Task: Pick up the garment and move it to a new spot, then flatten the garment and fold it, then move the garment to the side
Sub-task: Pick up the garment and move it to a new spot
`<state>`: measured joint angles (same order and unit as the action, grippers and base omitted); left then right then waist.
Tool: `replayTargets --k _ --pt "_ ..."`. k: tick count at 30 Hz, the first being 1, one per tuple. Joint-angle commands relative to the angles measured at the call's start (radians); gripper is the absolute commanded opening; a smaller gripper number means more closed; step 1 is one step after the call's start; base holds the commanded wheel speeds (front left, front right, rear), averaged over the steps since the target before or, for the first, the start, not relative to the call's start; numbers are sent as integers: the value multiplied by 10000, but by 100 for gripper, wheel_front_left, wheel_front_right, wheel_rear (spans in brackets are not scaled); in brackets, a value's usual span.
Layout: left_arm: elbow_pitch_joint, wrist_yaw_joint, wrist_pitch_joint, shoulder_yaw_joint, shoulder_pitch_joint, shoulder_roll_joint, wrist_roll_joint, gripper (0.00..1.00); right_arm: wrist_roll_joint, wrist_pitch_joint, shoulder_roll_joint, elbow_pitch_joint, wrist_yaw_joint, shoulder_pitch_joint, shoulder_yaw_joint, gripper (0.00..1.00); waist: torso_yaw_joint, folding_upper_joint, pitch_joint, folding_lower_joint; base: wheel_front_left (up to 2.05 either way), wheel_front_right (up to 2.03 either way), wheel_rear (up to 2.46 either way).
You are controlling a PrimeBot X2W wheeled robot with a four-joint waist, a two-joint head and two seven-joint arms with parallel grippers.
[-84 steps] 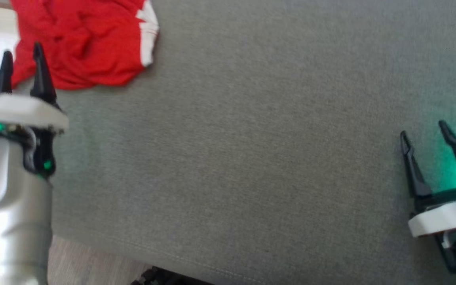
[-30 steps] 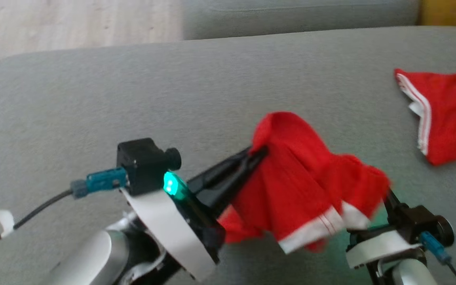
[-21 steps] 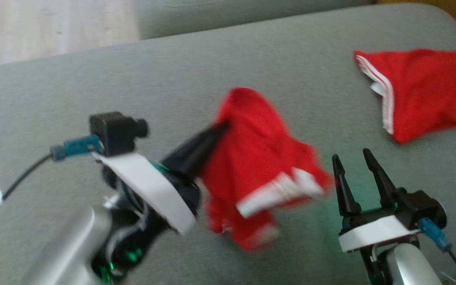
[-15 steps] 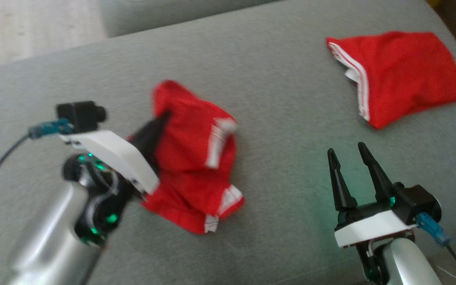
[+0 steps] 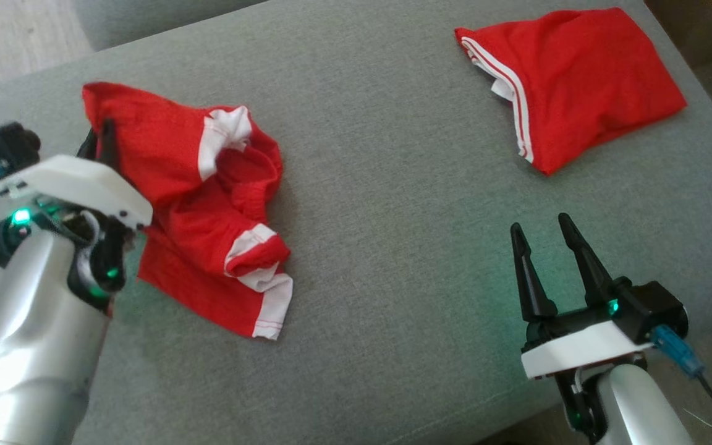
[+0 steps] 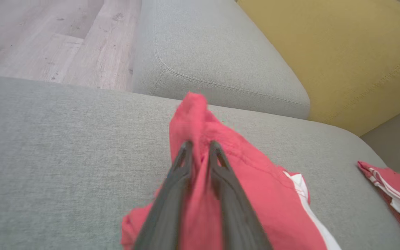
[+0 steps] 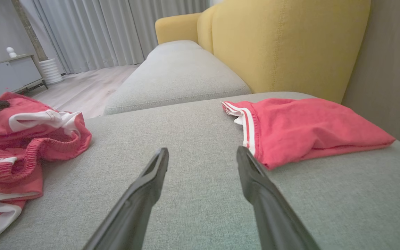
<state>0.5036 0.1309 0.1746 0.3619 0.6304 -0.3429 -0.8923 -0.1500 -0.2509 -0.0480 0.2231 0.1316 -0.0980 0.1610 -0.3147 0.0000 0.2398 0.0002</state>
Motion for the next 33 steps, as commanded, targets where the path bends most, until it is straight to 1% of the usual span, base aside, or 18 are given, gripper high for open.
replayTargets --k 1,3,7,9,12,15,18,19,20,21,23,27,33 --pt "15 -131 -400 -256 418 -297 275 100 -45 -108 -23 -323 -9 -312 178 100 115 0 -34 -2 0 0 0" --pt "361 -233 -983 -116 397 -321 622 100 2 -108 -23 -326 -9 -302 118 100 269 0 -112 -2 0 0 0" --pt "512 -310 -2730 122 38 -241 1384 100 177 -108 -22 -317 -9 -189 -11 100 668 0 -405 -2 0 0 0" --pt "404 -196 -3597 158 -415 -65 1610 100 261 -108 -22 -306 -9 -101 -138 100 900 0 -571 -2 0 0 0" --pt "12 -16 -4164 149 -1239 276 1816 100 369 -108 -22 -341 -9 40 -375 100 1347 0 -803 -2 0 0 0" --pt "-551 232 -4334 105 -2053 518 2287 100 564 -108 -22 -369 -9 205 -560 100 1822 0 -991 -2 0 0 0" --pt "-1469 431 -4356 -171 -2875 782 3024 100 746 -108 -22 -393 -9 347 -801 100 2275 0 -1173 -2 0 0 0" --pt "-1792 424 -4358 -279 -3178 900 3261 100 790 -108 -22 -401 -9 386 -901 100 2427 0 -1223 -2 0 0 0" --pt "-2070 358 -4359 -452 -3505 1054 3367 100 829 -108 -22 -405 -9 417 -971 100 2548 0 -1276 -2 0 0 0" --pt "-2070 358 -4359 -452 -3505 1054 3367 100 829 -108 -22 -405 -9 417 -971 100 2548 0 -1276 -2 0 0 0" --pt "-2410 252 -4360 -779 -4148 1213 3737 100 924 -108 -22 -391 -9 504 -1137 100 2811 0 -1390 -2 0 0 0" --pt "-2762 -64 -4361 -1270 -5216 1366 4656 100 1064 -108 -22 -318 -9 670 -1348 100 3262 0 -1578 -2 0 0 0" --pt "-3003 -592 -4362 -2018 -6591 1792 5535 100 1074 -108 -22 -75 -9 968 -1587 100 3806 0 -1881 -2 0 0 0"
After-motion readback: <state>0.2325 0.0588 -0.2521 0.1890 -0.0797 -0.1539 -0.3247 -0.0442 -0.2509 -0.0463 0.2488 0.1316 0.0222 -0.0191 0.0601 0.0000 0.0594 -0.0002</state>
